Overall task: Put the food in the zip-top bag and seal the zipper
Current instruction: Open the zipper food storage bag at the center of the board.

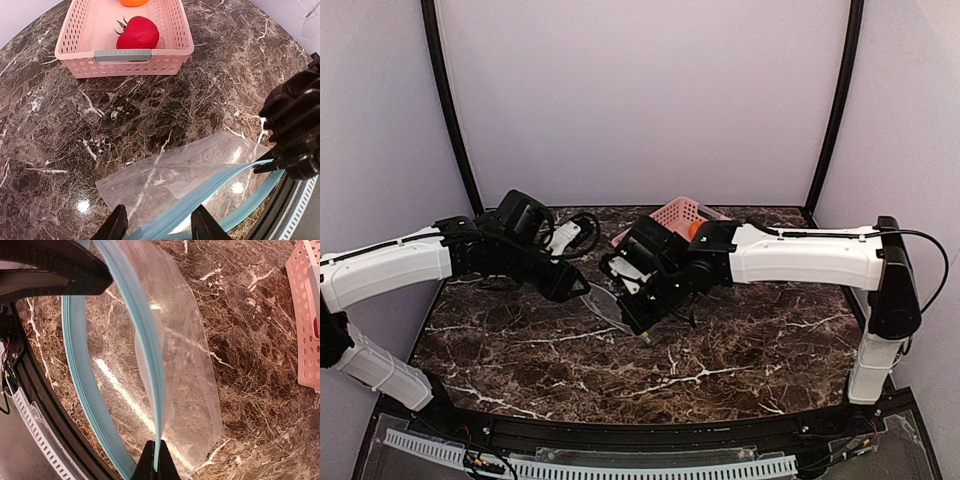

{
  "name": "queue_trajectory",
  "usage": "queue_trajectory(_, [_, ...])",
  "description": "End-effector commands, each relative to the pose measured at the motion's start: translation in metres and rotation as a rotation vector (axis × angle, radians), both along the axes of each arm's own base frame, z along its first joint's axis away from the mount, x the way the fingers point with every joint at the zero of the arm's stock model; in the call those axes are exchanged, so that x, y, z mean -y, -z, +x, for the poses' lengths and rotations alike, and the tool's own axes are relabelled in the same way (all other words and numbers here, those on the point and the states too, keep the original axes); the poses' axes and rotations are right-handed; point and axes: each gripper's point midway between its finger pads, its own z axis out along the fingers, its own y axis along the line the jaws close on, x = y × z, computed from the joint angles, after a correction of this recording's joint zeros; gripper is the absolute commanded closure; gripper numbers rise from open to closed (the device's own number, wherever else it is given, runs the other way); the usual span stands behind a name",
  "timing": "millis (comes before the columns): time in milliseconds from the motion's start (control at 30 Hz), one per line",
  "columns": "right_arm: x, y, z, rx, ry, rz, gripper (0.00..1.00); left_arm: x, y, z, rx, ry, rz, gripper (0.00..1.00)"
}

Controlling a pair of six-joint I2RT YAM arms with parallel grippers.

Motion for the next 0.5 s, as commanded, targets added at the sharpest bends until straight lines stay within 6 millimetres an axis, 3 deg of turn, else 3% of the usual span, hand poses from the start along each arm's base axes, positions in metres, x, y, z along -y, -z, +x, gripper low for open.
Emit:
queue_trajectory(0, [-0.006,-0.004,-0.003,0.001,-0.026,0.005,1.0,-0.001,-0.001,0.001,0.01,0.016,0.014,0.59])
queue_trajectory(267, [-0.005,0.0,-0.001,0.001,-0.003,-0.011,1.0,-0.003,0.002,-0.003,0.001,0.026,0.017,0.8])
queue_trajectory(467, [0.004,0.0,0.015,0.026,0.091,-0.028,1.0,-0.006,0.005,-0.009,-0.015,0.036,0.017,0.94])
